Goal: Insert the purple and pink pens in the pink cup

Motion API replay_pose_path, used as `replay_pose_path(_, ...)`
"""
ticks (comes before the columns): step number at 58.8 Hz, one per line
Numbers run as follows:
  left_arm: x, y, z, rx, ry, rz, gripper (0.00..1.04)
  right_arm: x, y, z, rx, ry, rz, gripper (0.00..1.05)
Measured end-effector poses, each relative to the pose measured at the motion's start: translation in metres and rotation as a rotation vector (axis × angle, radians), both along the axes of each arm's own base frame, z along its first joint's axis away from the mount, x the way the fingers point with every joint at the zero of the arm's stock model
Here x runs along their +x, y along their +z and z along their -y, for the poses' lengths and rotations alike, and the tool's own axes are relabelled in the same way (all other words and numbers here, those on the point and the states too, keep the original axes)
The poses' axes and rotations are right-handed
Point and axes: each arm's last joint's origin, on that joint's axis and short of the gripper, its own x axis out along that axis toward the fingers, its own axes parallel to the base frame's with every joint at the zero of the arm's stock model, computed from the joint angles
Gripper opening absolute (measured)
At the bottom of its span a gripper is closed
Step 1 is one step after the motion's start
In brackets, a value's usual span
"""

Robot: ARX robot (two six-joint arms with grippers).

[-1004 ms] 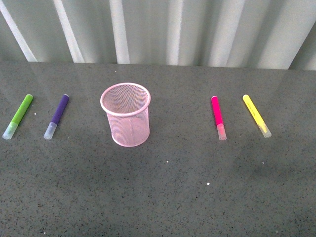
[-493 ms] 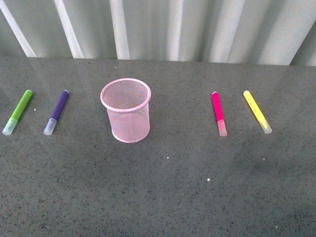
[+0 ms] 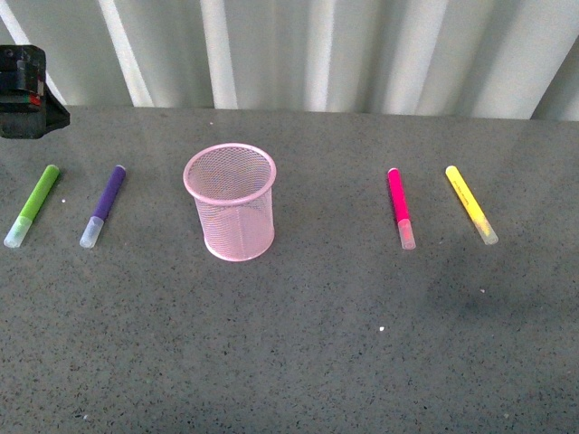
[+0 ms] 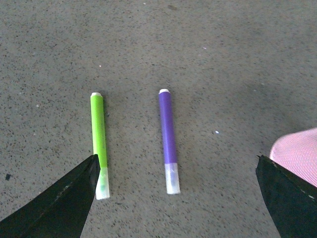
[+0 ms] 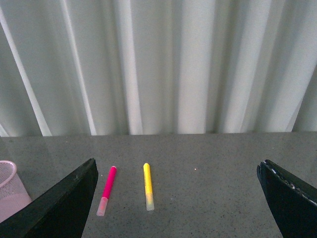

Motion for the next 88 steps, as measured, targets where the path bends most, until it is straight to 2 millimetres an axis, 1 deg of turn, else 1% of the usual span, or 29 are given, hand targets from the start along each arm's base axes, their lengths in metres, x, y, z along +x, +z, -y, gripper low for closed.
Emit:
replay_pose_path(10, 0.023, -0.011, -0.003, 0.044, 0.027, -0.046, 0.98, 0.000, 0.000, 0.000, 0.000, 0.000, 0.000, 0.98)
replay_pose_path(17, 0.039, -0.015, -0.004, 0.081, 0.035, -0.075, 0.98, 0.000, 0.000, 0.000, 0.000, 0.000, 0.000, 0.98)
replay_pose_path(25, 0.052, -0.021, -0.004, 0.076, 0.027, -0.121, 0.98, 0.000, 0.000, 0.000, 0.000, 0.000, 0.000, 0.98)
replay_pose_path(33, 0.062, -0.036, -0.003, 0.057, 0.012, -0.213, 0.98, 0.000, 0.000, 0.000, 0.000, 0.000, 0.000, 0.98)
replay_pose_path(45, 0.071, -0.050, 0.000, 0.047, -0.002, -0.266, 0.98, 0.000, 0.000, 0.000, 0.000, 0.000, 0.000, 0.98)
replay_pose_path(54, 0.077, -0.057, 0.003, 0.048, -0.010, -0.275, 0.98, 0.000, 0.000, 0.000, 0.000, 0.000, 0.000, 0.98)
replay_pose_path(70, 0.090, -0.078, 0.006, 0.055, 0.002, -0.293, 0.98, 0.000, 0.000, 0.000, 0.000, 0.000, 0.000, 0.98)
replay_pose_path(88, 0.102, -0.090, 0.007, 0.057, 0.001, -0.293, 0.98, 0.000, 0.000, 0.000, 0.000, 0.000, 0.000, 0.98)
